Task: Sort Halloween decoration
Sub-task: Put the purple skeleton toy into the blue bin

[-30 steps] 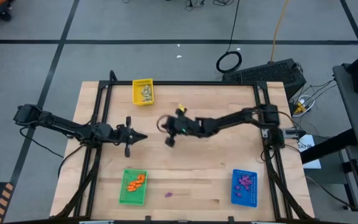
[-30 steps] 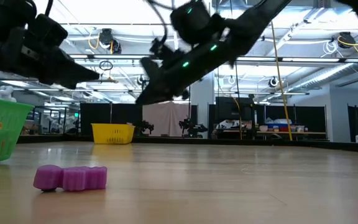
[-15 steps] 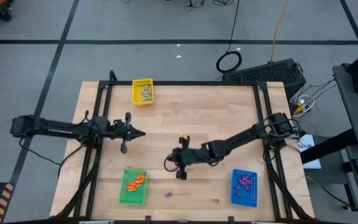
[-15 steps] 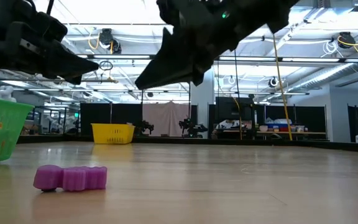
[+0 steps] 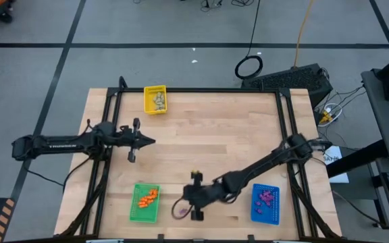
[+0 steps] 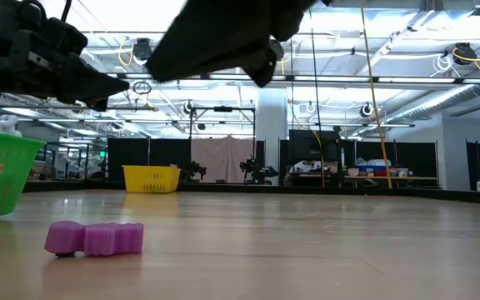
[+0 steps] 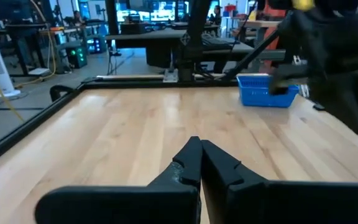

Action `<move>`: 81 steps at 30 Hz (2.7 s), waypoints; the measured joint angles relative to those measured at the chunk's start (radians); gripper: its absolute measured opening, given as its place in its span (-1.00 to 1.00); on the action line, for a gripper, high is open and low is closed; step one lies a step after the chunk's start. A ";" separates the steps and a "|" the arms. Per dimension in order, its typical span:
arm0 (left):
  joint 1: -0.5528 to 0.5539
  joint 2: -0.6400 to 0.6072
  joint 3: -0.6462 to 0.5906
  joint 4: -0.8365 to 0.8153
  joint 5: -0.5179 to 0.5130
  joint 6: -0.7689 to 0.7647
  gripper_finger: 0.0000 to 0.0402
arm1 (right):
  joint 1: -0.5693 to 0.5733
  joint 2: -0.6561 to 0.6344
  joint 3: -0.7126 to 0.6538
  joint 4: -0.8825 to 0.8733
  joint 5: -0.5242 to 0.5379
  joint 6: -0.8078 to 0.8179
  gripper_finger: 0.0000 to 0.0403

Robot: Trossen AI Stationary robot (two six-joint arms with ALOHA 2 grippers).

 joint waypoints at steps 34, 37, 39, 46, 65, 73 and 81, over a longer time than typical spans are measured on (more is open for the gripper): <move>0.060 -0.464 0.002 -0.338 0.035 -0.006 -0.96 | 0.049 0.483 0.756 -0.693 -0.084 0.103 -0.28; 0.060 -0.464 0.002 -0.343 0.035 -0.008 -0.96 | 0.045 0.510 0.756 -0.684 -0.084 0.101 -0.29; 0.060 -0.464 0.002 -0.349 0.034 -0.010 -0.96 | 0.043 0.515 0.756 -0.674 -0.086 0.100 -0.29; 0.060 -0.463 0.003 -0.353 0.033 -0.010 -0.96 | 0.032 0.526 0.758 -0.670 -0.120 0.090 -0.55; 0.060 -0.461 0.003 -0.355 0.037 -0.010 -0.96 | 0.037 0.379 0.754 -0.877 -0.185 0.186 -0.97; 0.060 -0.461 0.003 -0.355 0.037 -0.010 -0.96 | 0.125 0.240 0.755 -1.302 -0.130 0.467 -0.97; 0.060 -0.461 0.003 -0.353 0.037 -0.010 -0.96 | 0.250 0.160 0.729 -1.488 -0.138 0.670 -0.98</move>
